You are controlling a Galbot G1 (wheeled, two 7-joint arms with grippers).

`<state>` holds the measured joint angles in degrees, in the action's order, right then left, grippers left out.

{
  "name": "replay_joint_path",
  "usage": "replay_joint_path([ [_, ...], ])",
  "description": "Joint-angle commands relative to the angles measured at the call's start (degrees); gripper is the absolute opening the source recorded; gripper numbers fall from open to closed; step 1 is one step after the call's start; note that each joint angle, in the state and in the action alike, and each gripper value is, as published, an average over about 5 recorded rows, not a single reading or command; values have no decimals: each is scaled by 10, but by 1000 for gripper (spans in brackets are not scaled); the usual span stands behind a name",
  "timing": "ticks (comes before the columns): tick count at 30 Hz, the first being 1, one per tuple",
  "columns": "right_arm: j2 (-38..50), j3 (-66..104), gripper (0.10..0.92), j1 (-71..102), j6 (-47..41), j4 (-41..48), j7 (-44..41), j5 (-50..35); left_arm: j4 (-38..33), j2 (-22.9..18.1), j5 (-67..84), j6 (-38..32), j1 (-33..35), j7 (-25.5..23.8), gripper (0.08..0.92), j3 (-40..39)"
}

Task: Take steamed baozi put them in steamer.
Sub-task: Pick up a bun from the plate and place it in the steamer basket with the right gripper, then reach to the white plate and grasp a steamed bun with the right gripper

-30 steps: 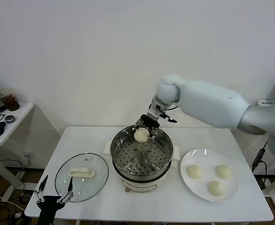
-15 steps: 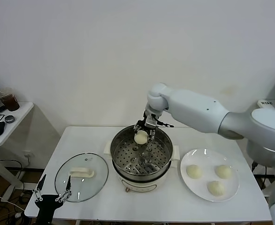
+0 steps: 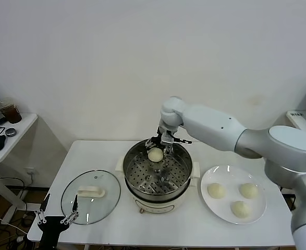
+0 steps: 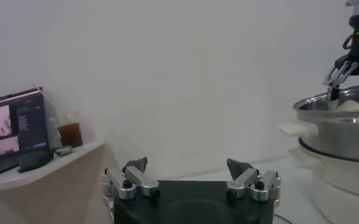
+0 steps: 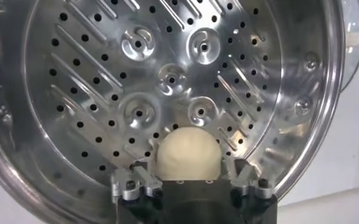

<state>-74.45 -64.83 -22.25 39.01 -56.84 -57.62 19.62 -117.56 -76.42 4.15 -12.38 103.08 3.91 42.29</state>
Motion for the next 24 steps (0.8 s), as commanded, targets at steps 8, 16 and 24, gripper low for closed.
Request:
replay_joint_path([
  [8,106,-34,823,-107,-145,-133,-47,-173,-4,3,1,2,-1,-1,823,0],
  [16,282,-72,823,-205,-477,-297,-75,-325,-8,13,1,4,-7,-3,823,-2],
  [24,422,-91,823,-179,-611,-329,-74,-313,-23,23,2,29,-11,-2,823,-1],
])
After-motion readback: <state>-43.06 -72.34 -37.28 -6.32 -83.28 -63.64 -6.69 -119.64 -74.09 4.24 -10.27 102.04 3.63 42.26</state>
